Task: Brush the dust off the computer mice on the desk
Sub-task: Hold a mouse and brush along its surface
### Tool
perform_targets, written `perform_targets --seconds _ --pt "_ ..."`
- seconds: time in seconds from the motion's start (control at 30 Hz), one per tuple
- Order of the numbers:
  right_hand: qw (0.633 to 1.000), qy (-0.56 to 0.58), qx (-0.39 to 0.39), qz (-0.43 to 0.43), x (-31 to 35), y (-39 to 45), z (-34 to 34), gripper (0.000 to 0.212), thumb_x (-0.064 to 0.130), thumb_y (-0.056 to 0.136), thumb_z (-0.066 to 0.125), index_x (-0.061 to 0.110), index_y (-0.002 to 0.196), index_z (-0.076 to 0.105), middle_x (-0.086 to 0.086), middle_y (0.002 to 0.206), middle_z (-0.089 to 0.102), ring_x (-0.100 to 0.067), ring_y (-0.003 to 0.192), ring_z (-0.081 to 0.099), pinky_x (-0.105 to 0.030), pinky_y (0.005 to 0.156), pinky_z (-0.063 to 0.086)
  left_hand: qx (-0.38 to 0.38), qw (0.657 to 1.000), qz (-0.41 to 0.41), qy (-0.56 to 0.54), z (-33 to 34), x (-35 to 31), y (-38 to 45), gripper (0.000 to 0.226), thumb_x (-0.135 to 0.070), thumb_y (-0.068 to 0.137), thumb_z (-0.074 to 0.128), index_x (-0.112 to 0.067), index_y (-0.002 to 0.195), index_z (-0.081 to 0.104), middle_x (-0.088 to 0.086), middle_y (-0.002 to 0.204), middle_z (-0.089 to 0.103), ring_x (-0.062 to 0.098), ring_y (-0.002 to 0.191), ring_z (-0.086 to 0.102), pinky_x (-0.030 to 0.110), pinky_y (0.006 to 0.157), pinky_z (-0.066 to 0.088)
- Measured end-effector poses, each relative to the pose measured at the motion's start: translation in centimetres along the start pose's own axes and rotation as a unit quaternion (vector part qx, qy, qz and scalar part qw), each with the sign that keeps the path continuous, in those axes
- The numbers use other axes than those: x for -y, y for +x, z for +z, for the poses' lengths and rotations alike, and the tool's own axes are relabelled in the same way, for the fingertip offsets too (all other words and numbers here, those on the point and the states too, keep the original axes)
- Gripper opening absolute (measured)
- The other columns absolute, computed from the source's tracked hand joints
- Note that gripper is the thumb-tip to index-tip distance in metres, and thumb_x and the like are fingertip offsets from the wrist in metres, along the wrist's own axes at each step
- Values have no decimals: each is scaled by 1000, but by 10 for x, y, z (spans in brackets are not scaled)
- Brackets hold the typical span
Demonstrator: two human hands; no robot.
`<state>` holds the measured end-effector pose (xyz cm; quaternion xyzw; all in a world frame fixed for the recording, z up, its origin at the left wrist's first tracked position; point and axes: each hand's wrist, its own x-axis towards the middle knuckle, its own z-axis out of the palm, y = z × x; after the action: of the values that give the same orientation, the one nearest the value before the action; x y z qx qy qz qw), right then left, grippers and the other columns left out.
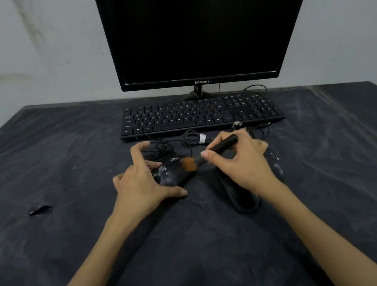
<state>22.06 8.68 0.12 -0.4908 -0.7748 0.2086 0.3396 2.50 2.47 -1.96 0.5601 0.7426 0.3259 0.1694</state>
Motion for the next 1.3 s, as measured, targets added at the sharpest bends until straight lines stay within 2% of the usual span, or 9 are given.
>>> perform_targets --seconds 0.1,0.33,0.43,0.53,0.67,0.77,1.03,1.2,1.3 --pt "994 -100 -45 -26 -3 -2 -1 12 46 81 68 35 86 67 25 89 40 6 109 29 -24 84 10 1 1000 -2 1 0 0 0 118 -49 38 90 -32 131 20 -19 101 57 14 110 57 34 87 24" --pt "993 111 28 9 0 -2 2 19 63 65 68 52 80 64 11 105 63 -21 118 51 -41 110 28 3 1000 -2 1 -1 -1 0 117 -49 39 90 -32 131 19 -19 102 56 15 111 57 34 87 24" --pt "999 -37 -20 -10 -6 3 -5 9 52 76 69 47 75 61 15 109 53 -6 120 37 -19 96 12 5 1000 -5 -7 0 -1 -1 118 -47 40 90 -32 132 18 -17 105 57 15 111 56 34 88 24" --pt "997 41 -59 9 -2 4 -7 6 49 76 70 47 76 65 15 107 60 -6 121 41 -1 95 2 5 1000 -7 -11 1 -1 -1 122 -47 39 91 -34 134 15 -15 105 58 15 110 56 34 87 24" --pt "995 103 -5 7 2 5 5 18 55 73 70 42 84 71 22 99 64 -6 119 51 -38 113 22 9 1000 -11 -16 -1 -1 0 123 -46 37 92 -34 134 17 -15 102 58 15 109 57 34 88 24" --pt "997 -60 -39 -20 3 8 7 14 46 80 69 39 92 71 30 93 50 0 119 36 -29 94 14 17 999 -18 -24 -2 -2 0 123 -45 36 92 -34 133 17 -15 103 59 15 109 57 34 89 23" --pt "997 -56 -39 -45 10 9 11 9 45 82 68 39 89 69 22 98 58 -1 116 39 -26 88 11 22 999 -19 -26 -3 -2 0 121 -46 37 91 -35 132 17 -14 107 59 15 111 56 35 90 23" --pt "995 96 -12 -13 7 10 7 13 53 74 67 43 83 68 17 104 63 -4 119 46 -25 107 15 22 999 -25 -26 -3 -2 -2 120 -48 39 91 -34 132 16 -12 109 58 15 113 56 35 91 23" --pt "999 -22 2 -23 5 15 4 13 47 81 66 37 89 69 26 93 61 -4 116 44 -30 94 17 13 1000 -8 -21 -4 -4 -2 123 -45 37 92 -33 133 16 -12 106 60 15 110 56 33 90 22"
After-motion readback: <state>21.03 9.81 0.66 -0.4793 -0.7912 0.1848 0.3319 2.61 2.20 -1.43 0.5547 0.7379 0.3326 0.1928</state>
